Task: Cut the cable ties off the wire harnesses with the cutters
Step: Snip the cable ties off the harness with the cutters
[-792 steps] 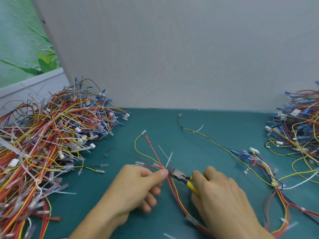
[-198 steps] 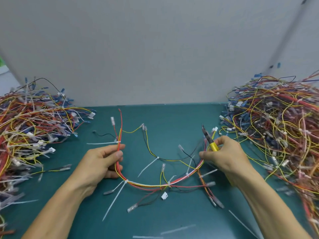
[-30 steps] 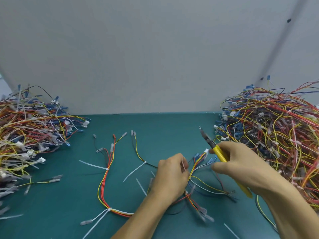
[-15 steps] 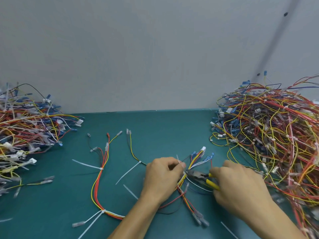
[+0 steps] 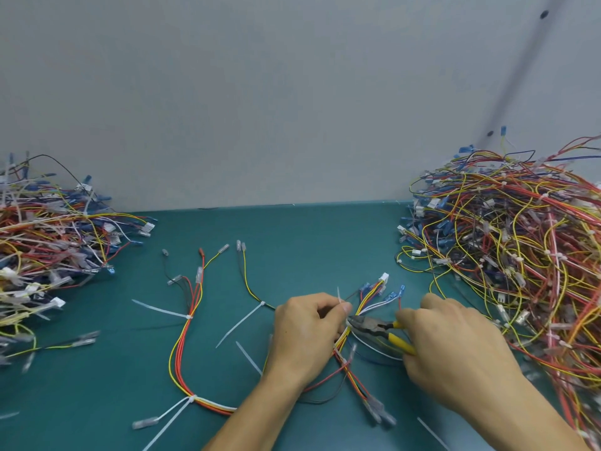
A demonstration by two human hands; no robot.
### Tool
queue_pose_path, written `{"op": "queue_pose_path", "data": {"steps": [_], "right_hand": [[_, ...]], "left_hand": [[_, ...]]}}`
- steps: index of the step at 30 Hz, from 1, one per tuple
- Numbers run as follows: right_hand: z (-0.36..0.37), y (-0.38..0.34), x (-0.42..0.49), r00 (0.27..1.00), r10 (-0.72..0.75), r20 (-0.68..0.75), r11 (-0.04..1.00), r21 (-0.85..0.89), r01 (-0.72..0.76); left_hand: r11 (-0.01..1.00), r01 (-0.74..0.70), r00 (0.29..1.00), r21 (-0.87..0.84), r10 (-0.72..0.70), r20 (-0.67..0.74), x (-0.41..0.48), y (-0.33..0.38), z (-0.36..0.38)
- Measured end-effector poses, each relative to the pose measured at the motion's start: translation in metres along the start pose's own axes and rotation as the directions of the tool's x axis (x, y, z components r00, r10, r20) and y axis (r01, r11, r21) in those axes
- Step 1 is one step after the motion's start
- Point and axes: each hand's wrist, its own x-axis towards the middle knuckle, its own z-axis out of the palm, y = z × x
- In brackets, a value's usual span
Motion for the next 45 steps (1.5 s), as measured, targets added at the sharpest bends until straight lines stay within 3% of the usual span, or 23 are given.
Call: {"op": "queue_pose_path", "data": {"steps": [8,17,23,28,32,36,41,43,45], "right_hand": [[0.001,-0.007,0.005,0.998,-0.060,0.014,0.998,0.007,0.059],[0.001,-0.016,0.003,0.989,-0.133,-0.063,0.990,0.036,0.136],[0.008,-0.018,-0.003,0.970,-0.059,-0.237,0.998,0.019,0.065],[0.014,-0.017,-0.005,0.961,-0.054,-0.273,0.995,0.061,0.073],[0.015,-0.016,-0.005,0.975,-0.024,-0.220,0.992,0.113,0.050],[0.016,-0.013,-0.003,0.994,-0.026,-0.106,0.997,0.071,0.034],[0.011,0.004,-0.006,0.995,0.083,-0.046,0.975,0.210,-0.072],[0.006,0.010,-0.011,0.990,0.107,-0.086,0.968,0.235,-0.084],[0.002,0.013,-0.019,0.989,0.090,-0.119,0.974,0.217,-0.062]], "left_hand": [[0.997,-0.075,0.996,0.025,0.076,-0.036,0.002,-0.004,0.003],[0.999,-0.003,0.997,-0.034,0.000,-0.078,0.005,-0.007,0.005],[0.996,0.040,0.998,-0.081,-0.043,-0.039,0.007,-0.003,0.003],[0.994,0.051,0.998,-0.095,-0.055,-0.039,0.007,-0.003,0.004],[0.993,0.050,0.997,-0.103,-0.055,-0.051,0.006,-0.001,0.003],[0.956,0.094,0.991,-0.278,-0.116,-0.066,0.005,0.009,-0.001],[0.737,0.026,0.987,-0.675,-0.126,-0.100,0.006,0.045,-0.026],[0.699,-0.016,0.995,-0.715,-0.059,-0.080,0.004,0.059,-0.040],[0.762,-0.036,0.999,-0.647,0.009,-0.045,0.002,0.065,-0.051]]}}
